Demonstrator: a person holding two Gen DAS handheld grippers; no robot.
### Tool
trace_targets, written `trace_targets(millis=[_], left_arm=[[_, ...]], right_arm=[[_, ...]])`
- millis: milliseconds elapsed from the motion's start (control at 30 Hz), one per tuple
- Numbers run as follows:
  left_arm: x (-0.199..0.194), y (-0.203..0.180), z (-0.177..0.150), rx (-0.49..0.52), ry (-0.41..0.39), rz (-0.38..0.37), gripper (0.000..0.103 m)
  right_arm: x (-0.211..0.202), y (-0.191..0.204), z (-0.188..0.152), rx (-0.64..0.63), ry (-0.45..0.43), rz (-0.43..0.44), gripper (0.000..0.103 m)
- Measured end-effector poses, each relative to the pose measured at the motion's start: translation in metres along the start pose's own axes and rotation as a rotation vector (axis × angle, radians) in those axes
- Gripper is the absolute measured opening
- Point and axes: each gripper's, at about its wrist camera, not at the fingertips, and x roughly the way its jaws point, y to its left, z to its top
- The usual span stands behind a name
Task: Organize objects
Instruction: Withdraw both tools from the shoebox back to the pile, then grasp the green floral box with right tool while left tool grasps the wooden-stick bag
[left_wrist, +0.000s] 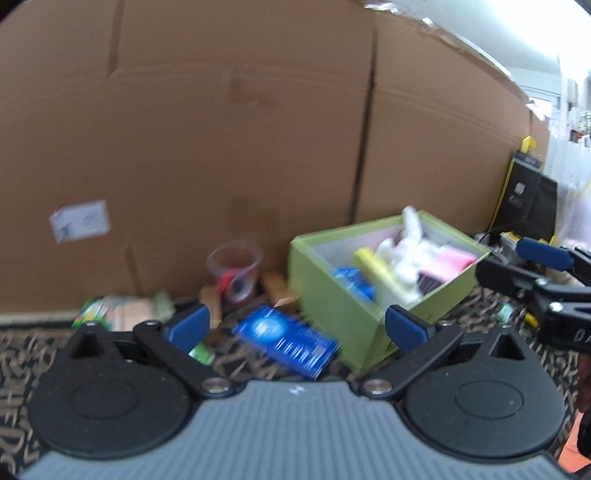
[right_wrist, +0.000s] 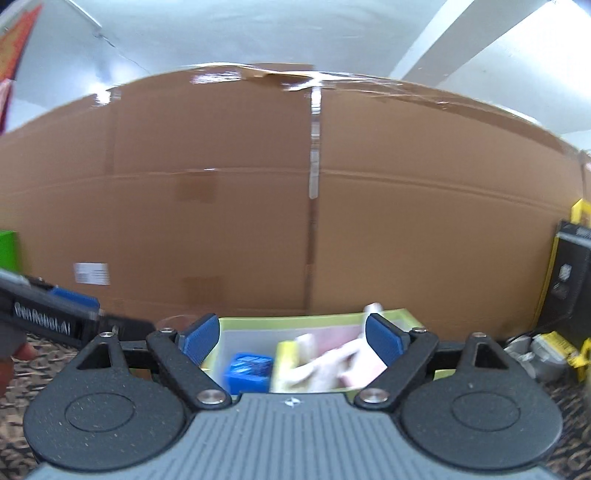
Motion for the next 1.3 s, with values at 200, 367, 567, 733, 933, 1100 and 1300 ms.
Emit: trace_targets(millis=[200, 367, 567, 733, 933, 1100, 1300], left_arm=[[-0.009, 0.047, -0.044, -0.127, 0.096, 0.046, 0.103], [-0.011, 0.076, -0.064, -0.176, 0.132, 0.095, 0.103], [-0.010, 0.110, -0.061, -0.197, 0.124, 0.142, 0.103], [-0.005, 0.138, -0.054, -0.218, 0.124, 0.183, 0.103], [0.021, 0.169, -0.038, -0.261, 0.145, 0.203, 0.103], [0.062, 0.183, -0.023, -0.278, 0.160, 0.201, 0.101], [0.110, 0.186, -0.017, -0.260, 0.201, 0.194, 0.086]], right_arm=[[0.002, 0.043, -0.032, 0.005, 0.070, 0.101, 0.089], [0.014, 0.070, -0.060, 0.059, 0.156, 0.176, 0.089], [0.041, 0.109, -0.073, 0.036, 0.233, 0.260, 0.088], [0.077, 0.147, -0.069, 0.018, 0.276, 0.309, 0.088], [0.132, 0.194, -0.071, -0.034, 0.331, 0.318, 0.087], [0.165, 0.214, -0.075, -0.048, 0.370, 0.304, 0.085], [0.176, 0.212, -0.077, -0.030, 0.414, 0.298, 0.064]])
